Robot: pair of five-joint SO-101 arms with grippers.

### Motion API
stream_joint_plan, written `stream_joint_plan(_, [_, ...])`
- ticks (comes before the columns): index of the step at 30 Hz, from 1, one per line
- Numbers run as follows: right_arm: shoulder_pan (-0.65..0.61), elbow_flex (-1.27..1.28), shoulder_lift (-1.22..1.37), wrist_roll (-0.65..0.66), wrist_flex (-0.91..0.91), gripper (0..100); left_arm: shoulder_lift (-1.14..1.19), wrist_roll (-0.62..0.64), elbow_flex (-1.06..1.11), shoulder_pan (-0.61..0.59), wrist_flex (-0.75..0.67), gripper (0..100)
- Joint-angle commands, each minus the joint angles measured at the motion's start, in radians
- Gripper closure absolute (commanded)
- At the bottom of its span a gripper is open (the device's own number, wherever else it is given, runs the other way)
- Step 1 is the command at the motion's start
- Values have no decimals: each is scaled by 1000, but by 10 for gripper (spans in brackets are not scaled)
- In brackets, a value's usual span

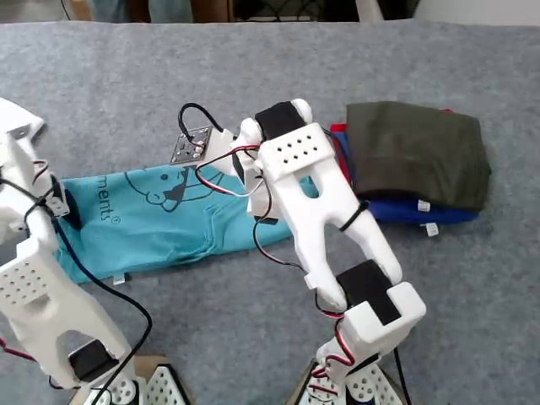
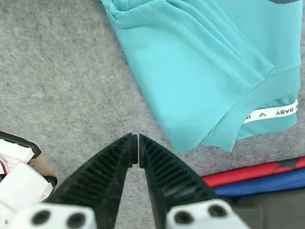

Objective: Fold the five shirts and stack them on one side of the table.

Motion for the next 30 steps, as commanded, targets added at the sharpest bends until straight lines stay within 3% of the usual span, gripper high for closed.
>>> stream_joint_plan(1, [11, -7, -50, -9, 2, 984, 11, -11, -7, 13, 6, 971])
stream_joint_plan(8, [55, -8, -122, -9, -29, 984, -106, -14, -81, -70, 97, 971])
stream_joint_plan(13, [98, -8, -208, -9, -49, 984, -166, -84, -278, -160, 215, 971])
stream_joint_plan(17, [144, -7, -260, -9, -89, 984, -175, -97, -403, -166, 298, 971])
stream_joint_plan(24, [201, -7, -321, -118, -304, 984, -204, -54, -332, -12, 299, 971])
stream_joint_plan(30, [284, -7, -400, -173, -462, 984, -408, 2, -111, 274, 296, 971])
